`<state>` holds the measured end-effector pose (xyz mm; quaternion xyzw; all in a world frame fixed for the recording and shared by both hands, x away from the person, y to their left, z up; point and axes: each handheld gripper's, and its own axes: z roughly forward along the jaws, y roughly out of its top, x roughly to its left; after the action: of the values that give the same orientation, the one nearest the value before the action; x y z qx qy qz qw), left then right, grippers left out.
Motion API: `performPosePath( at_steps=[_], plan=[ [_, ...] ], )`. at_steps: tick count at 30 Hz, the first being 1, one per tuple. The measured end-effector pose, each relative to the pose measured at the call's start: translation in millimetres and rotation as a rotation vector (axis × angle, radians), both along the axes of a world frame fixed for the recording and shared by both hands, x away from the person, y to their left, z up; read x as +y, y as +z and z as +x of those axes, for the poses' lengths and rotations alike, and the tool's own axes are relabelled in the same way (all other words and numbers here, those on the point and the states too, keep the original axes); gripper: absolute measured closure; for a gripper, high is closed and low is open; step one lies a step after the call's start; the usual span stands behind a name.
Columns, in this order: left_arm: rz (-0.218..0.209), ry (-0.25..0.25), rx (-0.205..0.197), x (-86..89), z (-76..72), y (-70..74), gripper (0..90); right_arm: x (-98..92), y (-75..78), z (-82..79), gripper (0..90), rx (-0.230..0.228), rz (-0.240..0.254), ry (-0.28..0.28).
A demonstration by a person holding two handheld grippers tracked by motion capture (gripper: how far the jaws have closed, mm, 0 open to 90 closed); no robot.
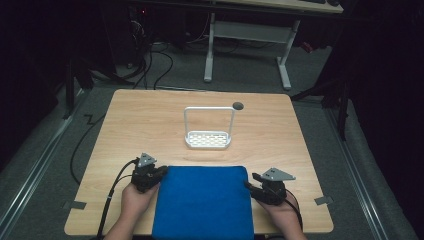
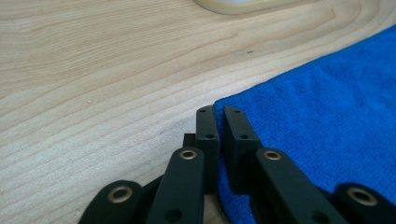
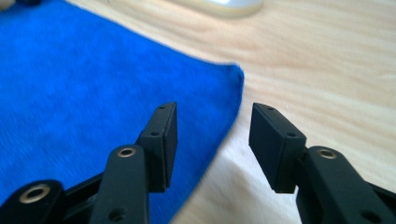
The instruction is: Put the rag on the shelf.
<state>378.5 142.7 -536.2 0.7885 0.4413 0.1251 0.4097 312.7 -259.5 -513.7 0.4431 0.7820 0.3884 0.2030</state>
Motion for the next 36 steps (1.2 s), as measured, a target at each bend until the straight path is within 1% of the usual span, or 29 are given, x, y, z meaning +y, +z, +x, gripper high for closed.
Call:
performPosePath(
  at_steps=[1,2,4,5,7,8,9,11,14,15,17,18,21,22,24,25,26,27,29,30,31,34,35,36],
  plan=[
    [0.000,-0.004,0.003,0.6,0.2,0.0,86.3,5.5,4.4,3.5,51.3,-0.013,0.005,-0.009],
    [0.000,-0.004,0.003,0.6,0.2,0.0,86.5,5.5,4.4,3.5,51.3,-0.013,0.005,-0.009],
    [-0.002,-0.004,0.005,0.9,0.3,0.1,86.6,11.4,8.1,9.5,51.5,-0.011,0.007,-0.011],
    [-0.002,-0.003,0.004,0.5,0.1,0.0,86.6,14.0,9.5,13.8,51.5,-0.009,0.000,-0.007],
    [-0.004,-0.006,0.007,0.8,0.4,0.0,86.7,17.2,11.5,24.2,51.4,-0.003,-0.014,-0.016],
    [-0.008,-0.006,0.009,1.1,0.6,-0.1,86.7,16.9,11.6,37.4,50.8,0.020,-0.005,-0.038],
    [-0.013,-0.008,0.014,1.8,1.0,-0.1,86.7,16.6,10.6,43.4,50.4,0.036,-0.001,-0.052],
    [-0.015,-0.007,0.015,1.9,1.2,-0.2,86.6,15.6,7.4,50.4,49.8,0.042,-0.018,-0.067],
    [-0.019,-0.006,0.017,2.0,1.3,-0.3,86.6,14.8,4.0,51.0,48.8,0.054,-0.018,-0.074],
    [-0.019,-0.005,0.017,2.0,1.4,-0.3,86.6,12.3,-0.7,47.6,53.0,0.053,-0.013,-0.075],
    [-0.021,-0.005,0.019,2.1,1.5,-0.3,86.6,11.9,-2.5,46.6,53.5,0.061,-0.019,-0.070],
    [-0.023,-0.004,0.020,2.2,1.8,-0.4,86.6,12.0,-4.0,44.6,55.4,0.057,-0.041,-0.059],
    [-0.026,-0.004,0.023,2.4,1.8,-0.4,86.6,11.6,-4.9,43.9,56.9,0.066,-0.031,-0.057],
    [-0.026,-0.004,0.023,2.3,1.8,-0.4,86.6,12.4,-6.5,45.0,58.2,0.075,-0.035,-0.057],
    [-0.026,-0.004,0.022,2.2,1.8,-0.4,86.6,12.5,-8.1,46.4,59.3,0.075,-0.042,-0.053],
    [-0.027,-0.004,0.024,2.4,1.9,-0.4,86.6,12.4,-11.0,49.2,61.7,0.095,-0.037,-0.050],
    [-0.027,-0.004,0.024,2.4,1.9,-0.4,86.5,12.8,-12.1,50.0,63.1,0.104,-0.038,-0.051],
    [-0.027,-0.004,0.024,2.5,1.9,-0.4,86.5,12.8,-12.1,50.0,63.1,0.104,-0.038,-0.051],
    [-0.029,-0.005,0.025,2.8,2.4,-0.5,86.6,13.7,-13.3,51.1,66.9,0.103,-0.037,-0.052],
    [-0.029,-0.005,0.025,2.8,2.4,-0.5,86.5,13.7,-13.3,51.1,66.9,0.103,-0.037,-0.052],
    [-0.033,-0.006,0.027,3.3,2.8,-0.6,86.5,13.8,-13.4,51.2,68.9,0.101,-0.039,-0.054],
    [-0.033,-0.006,0.027,3.4,2.8,-0.6,86.4,14.0,-13.3,50.4,70.7,0.097,-0.051,-0.058],
    [-0.034,-0.006,0.028,3.4,3.0,-0.7,86.5,13.8,-13.5,49.0,71.9,0.088,-0.059,-0.054],
    [-0.037,-0.006,0.033,3.6,3.1,-0.5,86.5,14.4,-13.7,48.0,72.9,0.086,-0.062,-0.054]
  ],
)
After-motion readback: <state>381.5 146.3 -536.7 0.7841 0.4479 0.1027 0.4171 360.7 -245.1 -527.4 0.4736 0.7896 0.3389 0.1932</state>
